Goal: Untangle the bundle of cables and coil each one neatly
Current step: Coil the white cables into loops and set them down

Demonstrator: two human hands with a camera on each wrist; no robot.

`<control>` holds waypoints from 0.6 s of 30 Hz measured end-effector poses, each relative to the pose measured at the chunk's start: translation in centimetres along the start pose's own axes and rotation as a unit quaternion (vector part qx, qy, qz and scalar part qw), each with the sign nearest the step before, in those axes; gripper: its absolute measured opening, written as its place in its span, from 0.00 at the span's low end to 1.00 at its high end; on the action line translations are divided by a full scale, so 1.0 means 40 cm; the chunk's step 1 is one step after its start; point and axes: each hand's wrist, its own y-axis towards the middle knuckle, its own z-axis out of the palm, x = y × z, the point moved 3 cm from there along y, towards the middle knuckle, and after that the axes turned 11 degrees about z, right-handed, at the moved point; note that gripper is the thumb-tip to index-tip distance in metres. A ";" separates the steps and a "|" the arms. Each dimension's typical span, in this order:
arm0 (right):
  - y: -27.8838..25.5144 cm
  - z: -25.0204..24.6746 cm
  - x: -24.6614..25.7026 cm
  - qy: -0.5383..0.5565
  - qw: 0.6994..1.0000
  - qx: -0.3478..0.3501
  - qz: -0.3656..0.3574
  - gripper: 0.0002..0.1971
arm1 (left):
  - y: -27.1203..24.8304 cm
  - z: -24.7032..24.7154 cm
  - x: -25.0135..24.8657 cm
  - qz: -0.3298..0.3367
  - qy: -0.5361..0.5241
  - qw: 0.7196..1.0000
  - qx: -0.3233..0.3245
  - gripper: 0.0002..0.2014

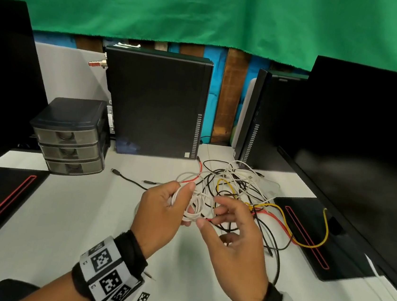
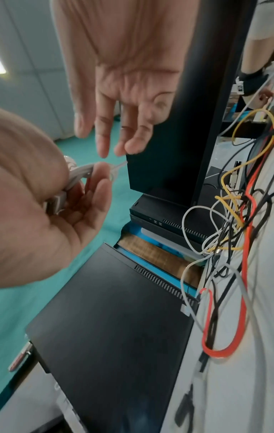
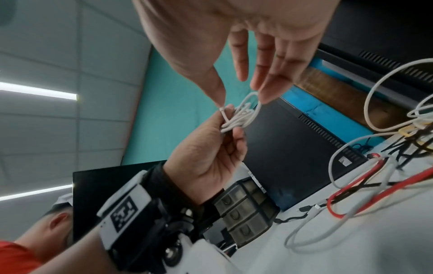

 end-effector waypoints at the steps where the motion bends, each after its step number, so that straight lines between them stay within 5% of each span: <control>1: -0.004 0.000 0.004 -0.012 1.000 -0.003 -0.025 0.16 | -0.002 0.001 -0.002 0.008 -0.002 1.000 0.004 0.20; 7: 0.002 0.009 -0.013 -0.057 0.996 0.039 -0.048 0.04 | -0.029 0.024 -0.003 0.040 -0.022 0.997 0.063 0.22; 10: 0.003 0.004 -0.010 -0.065 0.993 0.024 -0.099 0.08 | -0.029 0.021 -0.012 0.062 -0.017 0.994 0.085 0.25; 18: -0.027 0.010 0.022 -0.038 0.974 0.040 -0.221 0.02 | -0.012 0.022 -0.022 -0.015 -0.083 0.987 0.136 0.22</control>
